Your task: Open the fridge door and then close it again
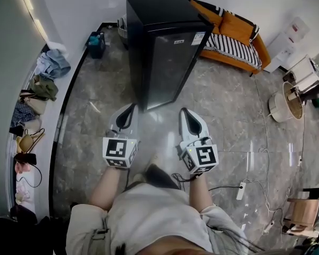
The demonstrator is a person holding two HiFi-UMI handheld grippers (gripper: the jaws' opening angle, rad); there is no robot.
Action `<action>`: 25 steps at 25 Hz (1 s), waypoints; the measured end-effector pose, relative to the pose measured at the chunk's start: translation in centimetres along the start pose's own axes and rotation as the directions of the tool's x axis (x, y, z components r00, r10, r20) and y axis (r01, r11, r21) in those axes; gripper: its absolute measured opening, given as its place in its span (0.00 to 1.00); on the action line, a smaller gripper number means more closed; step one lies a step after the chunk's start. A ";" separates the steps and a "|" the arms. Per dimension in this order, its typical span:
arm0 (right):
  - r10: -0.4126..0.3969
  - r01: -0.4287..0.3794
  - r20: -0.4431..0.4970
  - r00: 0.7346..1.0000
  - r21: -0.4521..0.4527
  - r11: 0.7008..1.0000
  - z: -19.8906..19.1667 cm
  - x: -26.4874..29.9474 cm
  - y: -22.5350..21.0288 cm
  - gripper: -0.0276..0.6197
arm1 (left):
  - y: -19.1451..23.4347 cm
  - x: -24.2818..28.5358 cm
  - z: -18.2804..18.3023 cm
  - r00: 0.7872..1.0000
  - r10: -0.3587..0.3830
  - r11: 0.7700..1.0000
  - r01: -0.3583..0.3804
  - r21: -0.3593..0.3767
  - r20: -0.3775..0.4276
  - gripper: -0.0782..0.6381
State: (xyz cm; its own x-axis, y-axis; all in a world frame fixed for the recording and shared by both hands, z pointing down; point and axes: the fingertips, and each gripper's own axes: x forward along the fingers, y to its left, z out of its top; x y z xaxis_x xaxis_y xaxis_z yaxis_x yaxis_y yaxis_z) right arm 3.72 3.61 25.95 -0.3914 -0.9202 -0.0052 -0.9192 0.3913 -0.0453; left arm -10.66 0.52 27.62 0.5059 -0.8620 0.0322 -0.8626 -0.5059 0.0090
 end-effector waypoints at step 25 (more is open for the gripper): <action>-0.012 0.012 0.011 1.000 -0.032 0.999 1.7 -3.4 3.8 0.05 | -1.8 -4.6 2.1 0.997 -0.051 0.999 0.050 0.012 0.062 0.11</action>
State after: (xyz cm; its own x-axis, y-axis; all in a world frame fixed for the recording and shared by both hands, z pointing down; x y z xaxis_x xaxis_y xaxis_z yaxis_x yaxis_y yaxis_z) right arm 1.67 8.21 24.11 -0.3800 -0.9249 -0.0156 -0.9248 0.3802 -0.0136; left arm -11.43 5.29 25.38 0.5485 -0.8356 -0.0307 -0.8360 -0.5487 -0.0018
